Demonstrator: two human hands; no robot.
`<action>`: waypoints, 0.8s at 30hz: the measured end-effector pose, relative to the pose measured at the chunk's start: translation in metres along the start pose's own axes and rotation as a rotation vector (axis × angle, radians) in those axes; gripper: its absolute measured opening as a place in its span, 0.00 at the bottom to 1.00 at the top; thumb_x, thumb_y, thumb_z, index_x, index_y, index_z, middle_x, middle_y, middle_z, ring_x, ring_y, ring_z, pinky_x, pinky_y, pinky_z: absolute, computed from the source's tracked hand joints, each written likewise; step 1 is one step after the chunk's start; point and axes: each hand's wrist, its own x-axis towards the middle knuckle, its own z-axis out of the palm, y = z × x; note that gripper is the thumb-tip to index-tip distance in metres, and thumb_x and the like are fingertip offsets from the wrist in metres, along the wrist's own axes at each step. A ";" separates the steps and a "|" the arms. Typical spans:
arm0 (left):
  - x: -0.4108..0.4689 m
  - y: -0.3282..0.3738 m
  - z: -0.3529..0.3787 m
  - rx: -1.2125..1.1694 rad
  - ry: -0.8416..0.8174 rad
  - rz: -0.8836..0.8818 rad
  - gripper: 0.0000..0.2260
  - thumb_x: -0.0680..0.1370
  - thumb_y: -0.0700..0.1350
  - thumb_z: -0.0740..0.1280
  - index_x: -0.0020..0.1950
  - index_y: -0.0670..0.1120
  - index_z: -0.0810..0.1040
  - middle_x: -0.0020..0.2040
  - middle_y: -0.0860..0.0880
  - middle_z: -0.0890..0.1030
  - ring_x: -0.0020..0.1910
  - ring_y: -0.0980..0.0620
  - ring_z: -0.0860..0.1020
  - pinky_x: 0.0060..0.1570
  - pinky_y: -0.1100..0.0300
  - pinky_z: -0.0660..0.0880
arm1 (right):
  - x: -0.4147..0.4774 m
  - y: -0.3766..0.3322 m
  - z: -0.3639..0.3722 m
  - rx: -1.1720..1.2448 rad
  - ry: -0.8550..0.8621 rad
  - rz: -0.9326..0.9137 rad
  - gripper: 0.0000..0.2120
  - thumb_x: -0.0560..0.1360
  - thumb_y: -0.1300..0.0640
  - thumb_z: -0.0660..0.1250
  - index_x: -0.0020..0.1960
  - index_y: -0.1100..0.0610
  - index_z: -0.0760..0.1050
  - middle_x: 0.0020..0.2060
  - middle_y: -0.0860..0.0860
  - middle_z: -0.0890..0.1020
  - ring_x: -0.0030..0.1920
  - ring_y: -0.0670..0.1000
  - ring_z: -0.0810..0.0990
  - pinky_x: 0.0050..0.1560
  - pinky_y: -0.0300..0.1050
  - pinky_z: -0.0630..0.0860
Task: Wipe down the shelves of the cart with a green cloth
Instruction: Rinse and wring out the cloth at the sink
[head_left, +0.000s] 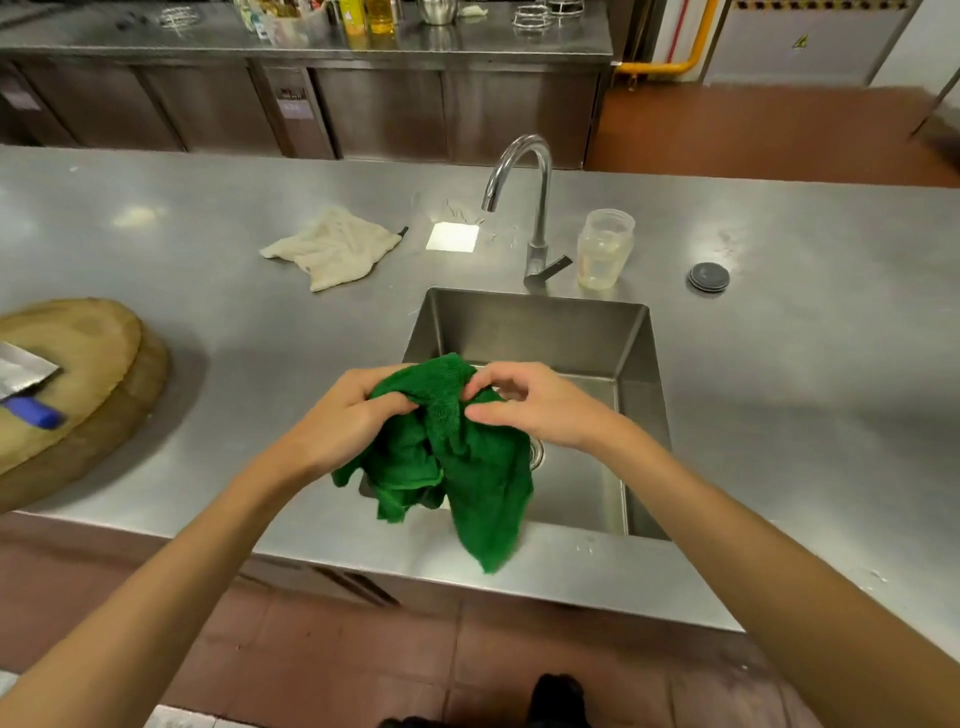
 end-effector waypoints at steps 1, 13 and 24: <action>-0.003 -0.003 -0.009 0.032 -0.022 0.018 0.16 0.81 0.35 0.61 0.58 0.52 0.82 0.52 0.52 0.86 0.51 0.55 0.83 0.49 0.63 0.79 | 0.004 -0.001 0.009 -0.035 0.052 -0.024 0.09 0.74 0.58 0.71 0.53 0.50 0.80 0.54 0.46 0.82 0.54 0.45 0.81 0.57 0.43 0.77; -0.015 -0.050 -0.173 0.832 -0.043 0.378 0.11 0.78 0.53 0.67 0.60 0.57 0.81 0.51 0.56 0.83 0.49 0.54 0.80 0.51 0.53 0.77 | 0.058 -0.073 0.070 -0.742 0.307 -0.093 0.15 0.72 0.54 0.70 0.58 0.44 0.79 0.39 0.39 0.75 0.45 0.46 0.71 0.43 0.46 0.70; 0.030 -0.058 -0.282 1.052 0.090 0.303 0.12 0.74 0.55 0.72 0.50 0.48 0.84 0.43 0.48 0.83 0.39 0.50 0.76 0.40 0.53 0.74 | 0.124 -0.132 0.064 -0.724 0.363 -0.003 0.21 0.63 0.37 0.77 0.43 0.53 0.76 0.38 0.44 0.77 0.41 0.45 0.74 0.37 0.39 0.68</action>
